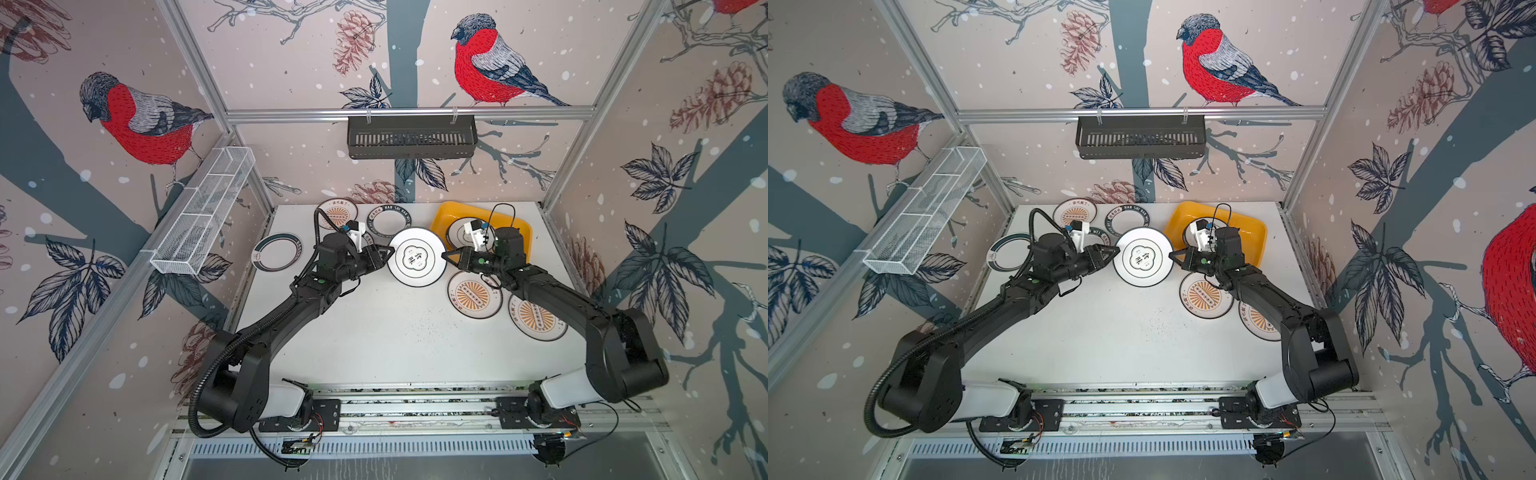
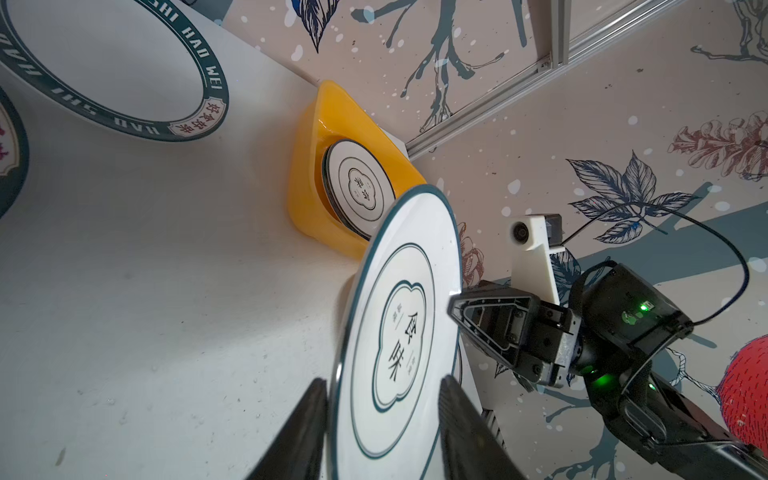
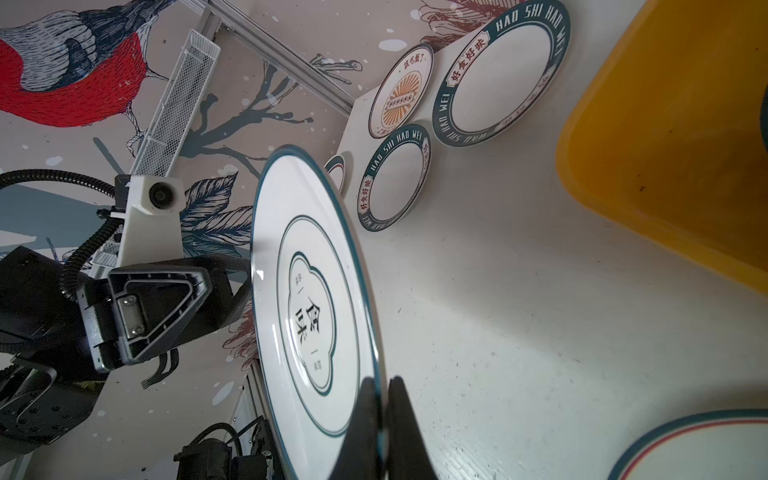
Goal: Place the plates into the plastic bin on the countertop
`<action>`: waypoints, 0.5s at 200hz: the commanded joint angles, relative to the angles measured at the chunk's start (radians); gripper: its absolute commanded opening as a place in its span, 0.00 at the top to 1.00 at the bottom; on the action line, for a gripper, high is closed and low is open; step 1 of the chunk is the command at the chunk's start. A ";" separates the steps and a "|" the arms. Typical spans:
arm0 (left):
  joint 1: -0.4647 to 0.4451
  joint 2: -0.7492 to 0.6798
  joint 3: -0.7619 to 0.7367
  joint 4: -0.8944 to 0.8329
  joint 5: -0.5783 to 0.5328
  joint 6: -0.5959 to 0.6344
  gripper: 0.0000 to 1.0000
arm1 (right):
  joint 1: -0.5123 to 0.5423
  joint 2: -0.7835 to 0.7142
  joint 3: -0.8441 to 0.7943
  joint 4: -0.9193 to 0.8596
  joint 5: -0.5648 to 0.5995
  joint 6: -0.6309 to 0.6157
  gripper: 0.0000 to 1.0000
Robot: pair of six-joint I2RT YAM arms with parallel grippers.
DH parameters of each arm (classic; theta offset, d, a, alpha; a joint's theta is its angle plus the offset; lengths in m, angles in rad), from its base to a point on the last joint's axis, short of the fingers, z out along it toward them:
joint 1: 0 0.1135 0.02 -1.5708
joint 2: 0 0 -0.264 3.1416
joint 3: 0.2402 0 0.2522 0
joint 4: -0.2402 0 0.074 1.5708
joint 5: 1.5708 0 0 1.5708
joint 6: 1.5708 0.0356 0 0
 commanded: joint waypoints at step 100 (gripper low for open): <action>0.000 -0.102 -0.019 -0.155 -0.181 0.119 0.21 | -0.064 0.025 0.032 0.016 0.020 0.019 0.99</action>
